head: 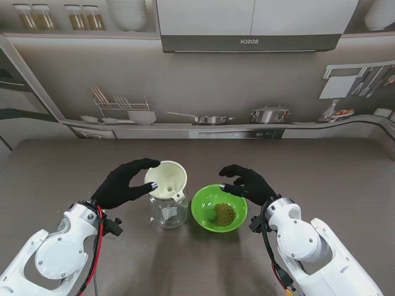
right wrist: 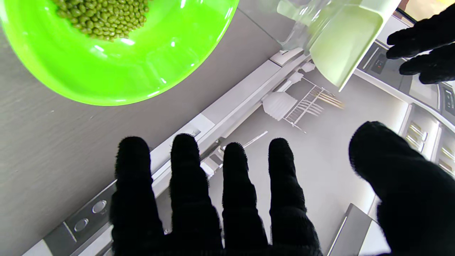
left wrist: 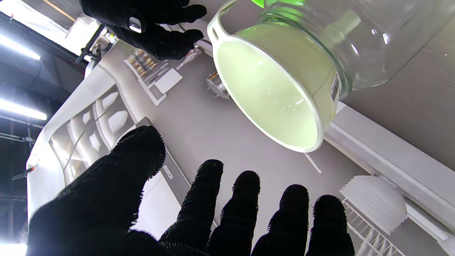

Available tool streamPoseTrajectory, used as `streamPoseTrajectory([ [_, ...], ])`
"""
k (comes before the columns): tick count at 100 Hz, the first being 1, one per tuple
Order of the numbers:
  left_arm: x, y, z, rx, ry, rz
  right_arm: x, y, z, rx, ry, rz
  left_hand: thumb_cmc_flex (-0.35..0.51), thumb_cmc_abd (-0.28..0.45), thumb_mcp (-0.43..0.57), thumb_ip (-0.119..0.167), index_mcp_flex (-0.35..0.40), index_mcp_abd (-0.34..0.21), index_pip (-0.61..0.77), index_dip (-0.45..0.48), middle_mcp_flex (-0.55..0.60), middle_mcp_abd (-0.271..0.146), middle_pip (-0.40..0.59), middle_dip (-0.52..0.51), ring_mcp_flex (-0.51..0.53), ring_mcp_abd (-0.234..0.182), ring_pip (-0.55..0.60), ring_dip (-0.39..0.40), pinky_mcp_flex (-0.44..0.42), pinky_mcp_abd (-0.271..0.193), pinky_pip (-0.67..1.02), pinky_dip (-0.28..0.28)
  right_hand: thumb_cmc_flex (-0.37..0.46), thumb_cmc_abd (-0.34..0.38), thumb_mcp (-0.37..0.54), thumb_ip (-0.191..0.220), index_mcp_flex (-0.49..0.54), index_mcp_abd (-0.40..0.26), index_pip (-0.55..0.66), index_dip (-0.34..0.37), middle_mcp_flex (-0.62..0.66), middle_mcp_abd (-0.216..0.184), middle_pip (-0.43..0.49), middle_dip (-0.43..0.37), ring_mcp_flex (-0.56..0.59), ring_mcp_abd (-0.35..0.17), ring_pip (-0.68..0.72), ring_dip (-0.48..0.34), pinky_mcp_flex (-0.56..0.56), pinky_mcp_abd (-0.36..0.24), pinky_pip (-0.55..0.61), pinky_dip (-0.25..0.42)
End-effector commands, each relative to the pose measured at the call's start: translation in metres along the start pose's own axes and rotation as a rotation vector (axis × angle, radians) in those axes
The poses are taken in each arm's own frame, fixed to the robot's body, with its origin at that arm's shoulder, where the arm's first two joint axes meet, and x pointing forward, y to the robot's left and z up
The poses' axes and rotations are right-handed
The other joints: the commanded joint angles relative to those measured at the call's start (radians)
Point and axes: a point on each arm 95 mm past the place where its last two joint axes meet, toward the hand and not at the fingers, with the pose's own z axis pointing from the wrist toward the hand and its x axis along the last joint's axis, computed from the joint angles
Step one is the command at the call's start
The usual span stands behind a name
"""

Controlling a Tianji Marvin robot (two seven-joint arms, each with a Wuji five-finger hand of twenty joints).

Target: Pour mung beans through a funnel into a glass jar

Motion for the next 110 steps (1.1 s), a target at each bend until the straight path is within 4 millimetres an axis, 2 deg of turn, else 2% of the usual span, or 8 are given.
streamPoseTrajectory([
  [1,0.001,0.002,-0.002,-0.013,-0.001,-0.011,0.003,0.002,0.003,0.019,0.007,-0.019,-0.007,-0.008,-0.017,0.019,-0.006,-0.012,-0.005,0.003,-0.003,-0.017,-0.001,-0.003,-0.003,-0.004,-0.001,-0.004,0.005,-0.033,-0.032,-0.003,-0.027,-0.003,0.007,0.019,-0.009,-0.002,0.004,-0.029,-0.021,-0.002,0.011,-0.011,0.017,-0.009,0.002,0.01,-0.006,-0.019,-0.01,0.021],
  [29,-0.002,0.0,-0.007,0.003,-0.008,-0.029,0.003,0.014,0.021,0.071,-0.023,-0.167,-0.001,0.001,-0.032,0.019,0.003,-0.009,-0.002,0.004,0.002,-0.014,-0.001,-0.002,-0.003,-0.001,-0.002,-0.003,0.004,-0.03,-0.033,-0.004,-0.031,-0.029,-0.013,0.016,-0.016,-0.003,0.003,-0.028,-0.025,-0.006,0.013,-0.009,0.022,-0.018,0.004,0.009,0.014,-0.025,0.006,0.024],
  [54,-0.002,-0.002,-0.008,0.006,-0.01,-0.034,-0.007,0.019,0.049,0.144,-0.089,-0.302,0.001,0.007,-0.042,0.02,0.0,-0.01,-0.004,0.004,0.003,-0.011,-0.001,-0.001,-0.002,0.001,-0.003,-0.002,0.003,-0.03,-0.033,-0.005,0.002,-0.129,-0.03,0.002,-0.036,0.006,0.027,-0.021,-0.03,-0.009,0.057,0.011,0.066,-0.036,0.064,0.04,0.071,-0.038,0.117,0.041],
  [73,-0.001,-0.002,-0.009,0.002,-0.017,-0.035,-0.015,0.012,0.069,0.197,-0.119,-0.382,0.003,0.011,-0.049,0.02,0.003,-0.01,-0.004,0.005,0.003,-0.011,-0.002,-0.001,-0.004,0.003,-0.004,-0.002,0.0,-0.03,-0.035,-0.006,0.012,-0.257,0.059,-0.03,-0.121,0.005,0.112,0.023,-0.034,-0.032,0.176,0.095,0.122,-0.057,0.21,0.133,0.117,-0.048,0.273,0.05],
  [85,-0.002,-0.003,-0.01,0.004,-0.018,-0.036,-0.018,0.009,0.078,0.233,-0.13,-0.431,0.005,0.011,-0.052,0.02,0.007,-0.01,-0.002,0.005,0.004,-0.011,-0.002,-0.001,-0.003,0.004,-0.004,-0.002,-0.001,-0.029,-0.035,-0.006,0.0,-0.313,0.098,-0.045,-0.123,0.008,0.168,0.055,-0.043,-0.044,0.237,0.15,0.13,-0.071,0.317,0.187,0.129,-0.058,0.325,0.055],
  [110,-0.002,-0.004,-0.012,0.005,-0.025,-0.037,-0.021,0.003,0.094,0.286,-0.142,-0.514,0.007,0.013,-0.055,0.021,0.007,-0.008,-0.002,0.006,0.004,-0.008,-0.002,-0.001,-0.004,0.007,-0.005,-0.003,-0.001,-0.027,-0.035,-0.007,-0.007,-0.368,0.138,-0.059,-0.127,0.001,0.228,0.084,-0.023,-0.07,0.342,0.249,0.15,-0.088,0.486,0.266,0.157,-0.071,0.408,0.075],
])
